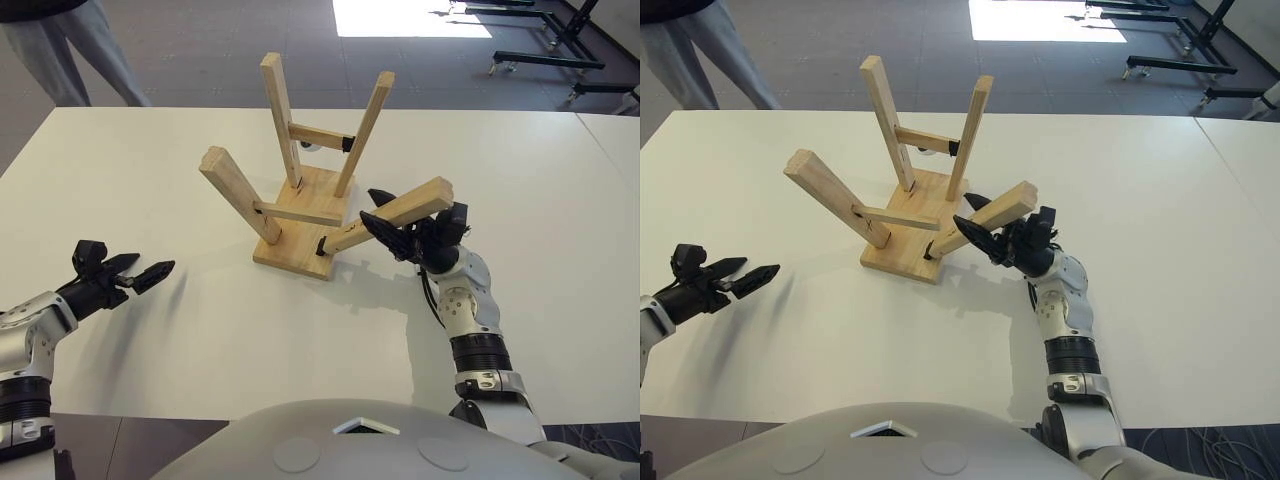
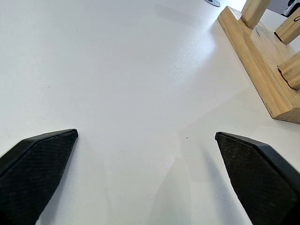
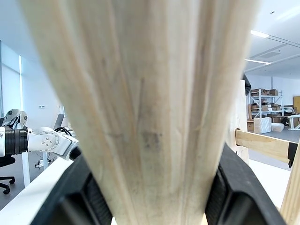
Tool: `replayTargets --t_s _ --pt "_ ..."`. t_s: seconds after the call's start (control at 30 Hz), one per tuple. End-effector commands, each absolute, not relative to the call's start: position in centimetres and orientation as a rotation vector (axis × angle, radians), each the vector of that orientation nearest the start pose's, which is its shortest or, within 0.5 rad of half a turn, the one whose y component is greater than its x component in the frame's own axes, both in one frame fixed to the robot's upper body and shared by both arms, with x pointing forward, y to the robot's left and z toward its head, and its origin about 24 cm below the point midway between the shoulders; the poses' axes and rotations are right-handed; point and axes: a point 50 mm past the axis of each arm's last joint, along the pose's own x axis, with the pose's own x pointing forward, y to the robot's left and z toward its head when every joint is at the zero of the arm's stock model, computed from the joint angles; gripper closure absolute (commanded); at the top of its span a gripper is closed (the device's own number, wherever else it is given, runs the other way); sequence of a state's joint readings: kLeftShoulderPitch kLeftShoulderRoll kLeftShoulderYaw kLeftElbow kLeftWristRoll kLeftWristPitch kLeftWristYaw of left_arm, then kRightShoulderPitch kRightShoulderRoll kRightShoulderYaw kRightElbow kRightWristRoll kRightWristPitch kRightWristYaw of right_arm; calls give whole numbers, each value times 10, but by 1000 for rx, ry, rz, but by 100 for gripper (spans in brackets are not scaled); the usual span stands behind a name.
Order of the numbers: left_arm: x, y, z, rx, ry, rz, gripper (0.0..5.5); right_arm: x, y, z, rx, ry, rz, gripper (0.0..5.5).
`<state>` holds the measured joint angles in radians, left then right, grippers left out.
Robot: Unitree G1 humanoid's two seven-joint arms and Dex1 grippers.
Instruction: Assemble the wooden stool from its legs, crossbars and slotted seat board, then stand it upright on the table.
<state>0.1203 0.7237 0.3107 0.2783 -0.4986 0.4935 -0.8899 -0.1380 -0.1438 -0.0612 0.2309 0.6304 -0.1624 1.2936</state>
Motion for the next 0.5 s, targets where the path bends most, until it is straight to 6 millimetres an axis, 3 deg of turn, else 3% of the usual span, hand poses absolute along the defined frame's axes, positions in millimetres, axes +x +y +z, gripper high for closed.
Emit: replayTargets --t_s 0.03,0.5 --pt "162 331 0 -265 768 -351 10 245 -150 65 314 -360 1194 344" --pt "158 323 -6 -282 761 -345 10 251 -143 95 169 -393 1315 344"
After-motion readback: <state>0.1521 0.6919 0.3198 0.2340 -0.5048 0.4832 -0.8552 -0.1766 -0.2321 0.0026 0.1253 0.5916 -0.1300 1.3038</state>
